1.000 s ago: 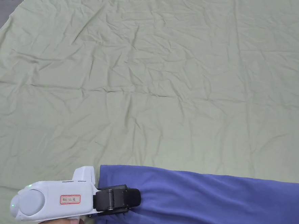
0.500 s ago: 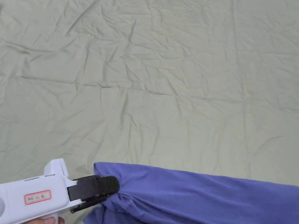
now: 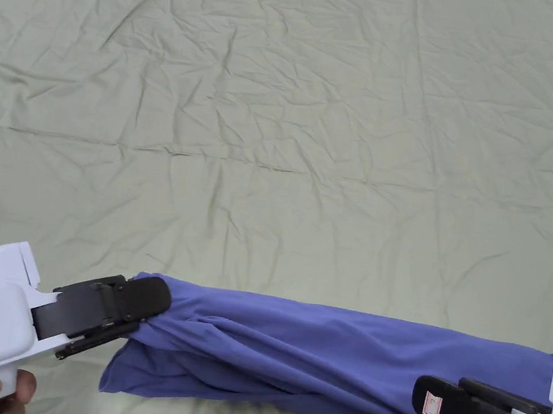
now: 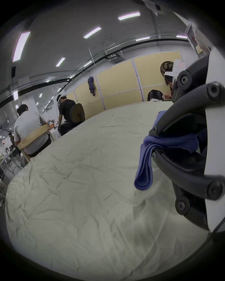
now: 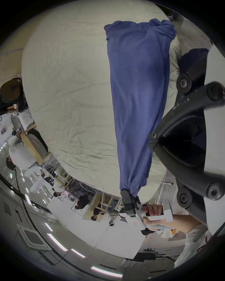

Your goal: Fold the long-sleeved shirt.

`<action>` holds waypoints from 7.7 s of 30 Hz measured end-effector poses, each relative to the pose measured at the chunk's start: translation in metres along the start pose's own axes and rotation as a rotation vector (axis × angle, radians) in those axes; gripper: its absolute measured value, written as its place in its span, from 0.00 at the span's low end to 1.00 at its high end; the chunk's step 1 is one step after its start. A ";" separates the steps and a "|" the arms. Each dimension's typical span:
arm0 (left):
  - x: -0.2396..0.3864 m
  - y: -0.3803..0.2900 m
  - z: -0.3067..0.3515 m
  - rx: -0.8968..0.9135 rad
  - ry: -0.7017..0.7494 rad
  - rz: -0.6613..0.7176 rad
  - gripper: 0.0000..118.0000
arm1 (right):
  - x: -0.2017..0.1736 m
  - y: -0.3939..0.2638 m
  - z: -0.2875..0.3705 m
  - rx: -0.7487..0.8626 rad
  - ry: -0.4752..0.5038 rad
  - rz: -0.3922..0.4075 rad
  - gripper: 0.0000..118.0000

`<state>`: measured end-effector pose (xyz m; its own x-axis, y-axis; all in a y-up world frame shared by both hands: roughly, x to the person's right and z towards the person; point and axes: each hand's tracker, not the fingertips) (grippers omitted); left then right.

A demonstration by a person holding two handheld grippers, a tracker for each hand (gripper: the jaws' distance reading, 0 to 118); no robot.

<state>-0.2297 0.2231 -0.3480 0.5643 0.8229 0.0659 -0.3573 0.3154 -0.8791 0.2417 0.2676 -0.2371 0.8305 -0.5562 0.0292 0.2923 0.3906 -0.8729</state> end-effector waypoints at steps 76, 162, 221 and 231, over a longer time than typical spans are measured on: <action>0.206 -0.258 -0.249 -0.401 0.397 -0.594 0.01 | 0.114 -0.069 0.139 0.218 -0.142 -0.244 0.01; -0.092 0.052 0.145 -0.006 0.803 -0.068 0.03 | -0.238 -0.028 -0.171 -0.256 -0.034 0.059 0.02; 0.388 -0.150 0.065 0.834 0.426 -0.891 1.00 | -0.115 -0.014 0.277 1.012 -0.441 0.501 1.00; 0.388 -0.162 0.071 0.828 0.424 -0.901 1.00 | -0.106 -0.008 0.269 0.991 -0.428 0.483 1.00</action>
<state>-0.0061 0.5248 -0.1460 0.9816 0.0044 0.1911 0.0037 0.9991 -0.0419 0.2788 0.5208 -0.1018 0.9919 0.0227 0.1250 -0.0121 0.9963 -0.0852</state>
